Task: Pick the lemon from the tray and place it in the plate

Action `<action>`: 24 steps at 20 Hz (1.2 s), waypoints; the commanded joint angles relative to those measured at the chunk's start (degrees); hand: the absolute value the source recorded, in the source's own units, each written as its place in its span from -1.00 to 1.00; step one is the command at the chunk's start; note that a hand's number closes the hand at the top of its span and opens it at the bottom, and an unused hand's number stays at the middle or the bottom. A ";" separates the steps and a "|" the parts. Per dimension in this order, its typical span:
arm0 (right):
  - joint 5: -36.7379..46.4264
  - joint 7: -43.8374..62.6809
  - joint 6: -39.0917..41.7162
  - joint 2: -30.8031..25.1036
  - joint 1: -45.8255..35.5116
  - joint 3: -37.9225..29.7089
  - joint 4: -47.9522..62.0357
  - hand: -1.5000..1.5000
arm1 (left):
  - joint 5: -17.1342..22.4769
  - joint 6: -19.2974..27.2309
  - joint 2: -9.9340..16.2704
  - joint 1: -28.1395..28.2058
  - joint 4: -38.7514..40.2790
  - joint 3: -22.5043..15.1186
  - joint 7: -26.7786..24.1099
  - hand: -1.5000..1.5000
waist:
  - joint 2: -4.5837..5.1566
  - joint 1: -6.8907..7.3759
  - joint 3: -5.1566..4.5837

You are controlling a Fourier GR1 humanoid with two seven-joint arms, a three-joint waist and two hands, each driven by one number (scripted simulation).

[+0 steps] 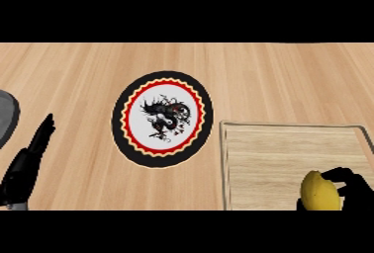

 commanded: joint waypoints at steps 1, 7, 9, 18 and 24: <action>12.30 3.71 0.84 1.31 -1.76 4.87 -5.72 1.00 | -1.24 0.85 -1.22 -0.24 -1.74 -1.08 2.39 0.00 | -0.03 -0.09 0.14; 18.24 2.38 13.47 6.47 -14.89 15.17 -16.87 1.00 | -1.99 0.48 -1.45 2.34 -1.03 -1.34 -1.43 0.00 | 0.07 0.92 0.01; 20.23 2.78 15.08 11.67 -18.38 21.65 -14.77 1.00 | -1.78 0.11 -1.10 -0.37 -3.98 -1.45 4.62 0.00 | 0.03 0.92 0.07; 8.61 13.02 18.94 20.12 -46.60 18.71 3.77 1.00 | -0.21 -1.93 -0.22 -0.58 -0.73 1.18 -0.10 0.00 | 0.32 1.96 0.07; -0.24 14.64 9.60 20.22 -57.24 11.05 18.56 1.00 | -2.10 -0.82 -3.11 -0.91 0.67 -1.47 -0.11 0.00 | 0.52 2.43 0.11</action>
